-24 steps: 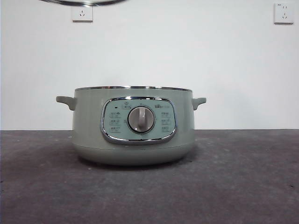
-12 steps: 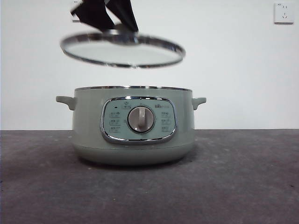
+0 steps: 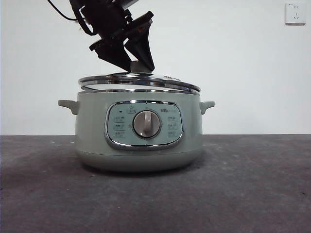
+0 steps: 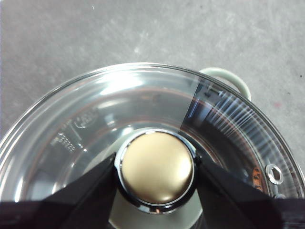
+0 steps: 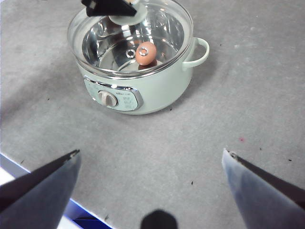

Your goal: Pick up the egg,open the lid,put the egg in the pot,close the lid

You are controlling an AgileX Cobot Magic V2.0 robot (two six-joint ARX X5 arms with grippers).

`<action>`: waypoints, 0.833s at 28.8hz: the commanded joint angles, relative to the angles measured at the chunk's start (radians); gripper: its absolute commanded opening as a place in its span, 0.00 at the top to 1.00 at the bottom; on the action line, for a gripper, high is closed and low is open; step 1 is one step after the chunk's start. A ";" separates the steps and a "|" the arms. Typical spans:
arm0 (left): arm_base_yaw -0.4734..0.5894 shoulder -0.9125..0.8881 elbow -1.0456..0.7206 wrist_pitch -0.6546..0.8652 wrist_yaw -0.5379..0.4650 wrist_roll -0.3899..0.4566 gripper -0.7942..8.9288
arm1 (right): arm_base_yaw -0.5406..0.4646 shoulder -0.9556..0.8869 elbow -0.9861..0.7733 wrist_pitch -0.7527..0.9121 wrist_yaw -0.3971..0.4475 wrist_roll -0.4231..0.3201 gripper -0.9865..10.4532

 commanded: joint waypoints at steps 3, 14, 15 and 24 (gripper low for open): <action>-0.003 -0.005 0.006 0.034 0.001 0.011 0.93 | 0.002 -0.003 -0.009 0.006 0.007 0.010 0.48; -0.002 0.012 0.006 0.000 0.001 0.012 0.93 | 0.002 -0.003 -0.009 0.006 0.007 0.011 0.48; -0.003 0.023 0.006 -0.003 0.002 0.012 0.93 | 0.002 -0.003 -0.009 0.006 0.007 0.011 0.48; 0.005 0.031 0.006 -0.095 0.001 0.011 0.87 | 0.002 -0.003 -0.009 0.007 0.007 0.010 0.48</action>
